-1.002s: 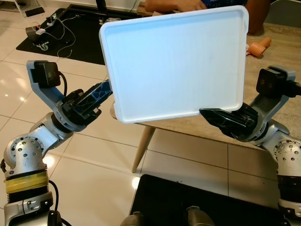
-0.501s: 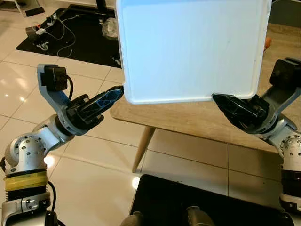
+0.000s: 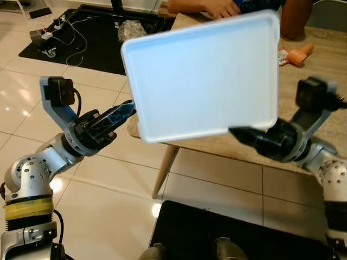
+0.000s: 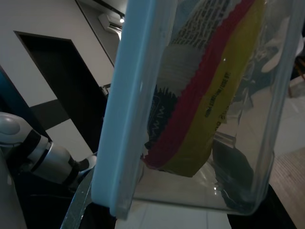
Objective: Restocking fridge
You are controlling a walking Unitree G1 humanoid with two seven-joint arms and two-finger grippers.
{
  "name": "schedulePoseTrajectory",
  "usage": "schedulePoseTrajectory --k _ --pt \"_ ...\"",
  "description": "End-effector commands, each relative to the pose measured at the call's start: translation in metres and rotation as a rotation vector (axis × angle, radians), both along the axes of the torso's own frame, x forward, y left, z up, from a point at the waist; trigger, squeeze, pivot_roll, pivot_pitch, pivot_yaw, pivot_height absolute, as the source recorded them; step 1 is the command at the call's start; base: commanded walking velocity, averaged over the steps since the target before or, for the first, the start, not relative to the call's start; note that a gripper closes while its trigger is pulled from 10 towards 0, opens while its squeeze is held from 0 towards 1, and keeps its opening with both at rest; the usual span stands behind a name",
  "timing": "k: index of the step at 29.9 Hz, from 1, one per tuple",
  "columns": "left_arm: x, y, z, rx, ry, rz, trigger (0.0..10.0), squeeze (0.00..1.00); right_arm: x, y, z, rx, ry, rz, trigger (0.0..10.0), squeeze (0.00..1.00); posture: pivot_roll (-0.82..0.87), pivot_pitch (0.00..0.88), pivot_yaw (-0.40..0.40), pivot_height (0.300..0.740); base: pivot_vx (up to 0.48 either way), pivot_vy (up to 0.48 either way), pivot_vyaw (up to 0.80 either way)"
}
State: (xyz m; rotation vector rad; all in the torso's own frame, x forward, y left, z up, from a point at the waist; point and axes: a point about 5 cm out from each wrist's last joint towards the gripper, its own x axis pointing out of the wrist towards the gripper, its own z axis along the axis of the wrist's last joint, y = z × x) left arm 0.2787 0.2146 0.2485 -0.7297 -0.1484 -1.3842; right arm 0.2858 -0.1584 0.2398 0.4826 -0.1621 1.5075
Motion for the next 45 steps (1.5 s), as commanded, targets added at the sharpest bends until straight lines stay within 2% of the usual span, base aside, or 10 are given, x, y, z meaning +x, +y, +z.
schedulePoseTrajectory --k 1,10,13,16,19,20,21,31,32,45 --pt "-0.003 -0.002 0.005 0.032 -0.025 -0.022 10.0 0.00 -0.006 0.011 0.003 -0.026 -0.037 0.053 0.0 0.00 -0.04 0.179 0.004 0.740 0.000 0.000 0.00" --pt "-0.004 -0.003 0.006 0.034 -0.034 -0.043 10.0 0.00 -0.006 0.012 0.003 -0.032 -0.037 0.059 0.0 0.00 -0.04 0.178 0.004 0.740 0.000 0.000 0.00" --pt "-0.005 -0.004 0.005 0.060 -0.038 -0.048 10.0 0.00 -0.006 0.012 0.004 -0.033 -0.042 0.059 0.0 0.00 -0.04 0.178 0.004 0.740 0.000 0.000 0.00" --pt "-0.005 -0.008 0.002 0.095 -0.042 -0.047 10.0 0.00 -0.006 0.012 0.004 -0.033 -0.047 0.061 0.0 0.00 -0.04 0.178 0.004 0.740 0.000 0.000 0.00" --pt "-0.001 -0.015 -0.004 0.195 -0.051 -0.009 10.0 0.00 -0.007 0.012 0.006 -0.031 -0.056 0.066 0.0 0.00 -0.04 0.176 0.006 0.740 0.000 0.000 0.00" --pt "0.000 -0.016 -0.004 0.203 -0.050 -0.005 10.0 0.84 -0.008 0.013 0.007 -0.031 -0.059 0.068 0.0 0.00 -0.04 0.177 0.007 0.740 0.000 0.000 0.00" --pt "0.001 -0.016 -0.003 0.199 -0.050 -0.001 10.0 1.00 -0.008 0.013 0.007 -0.032 -0.061 0.069 0.0 0.00 -0.04 0.177 0.007 0.740 0.000 0.000 0.00" --pt "0.002 -0.017 0.010 0.172 -0.105 0.016 10.0 1.00 -0.009 0.013 0.008 -0.042 -0.066 0.077 0.0 0.00 -0.04 0.179 0.005 0.740 0.000 0.000 0.00" --pt "0.001 -0.017 0.011 0.172 -0.108 0.013 10.0 0.00 -0.009 0.014 0.008 -0.045 -0.066 0.079 0.0 0.00 -0.04 0.179 0.005 0.740 0.000 0.000 0.00" --pt "-0.004 -0.020 0.008 0.162 -0.086 -0.062 10.0 0.00 -0.011 0.016 0.008 -0.068 -0.078 0.093 0.0 0.00 -0.04 0.180 0.007 0.740 0.000 0.000 0.00"
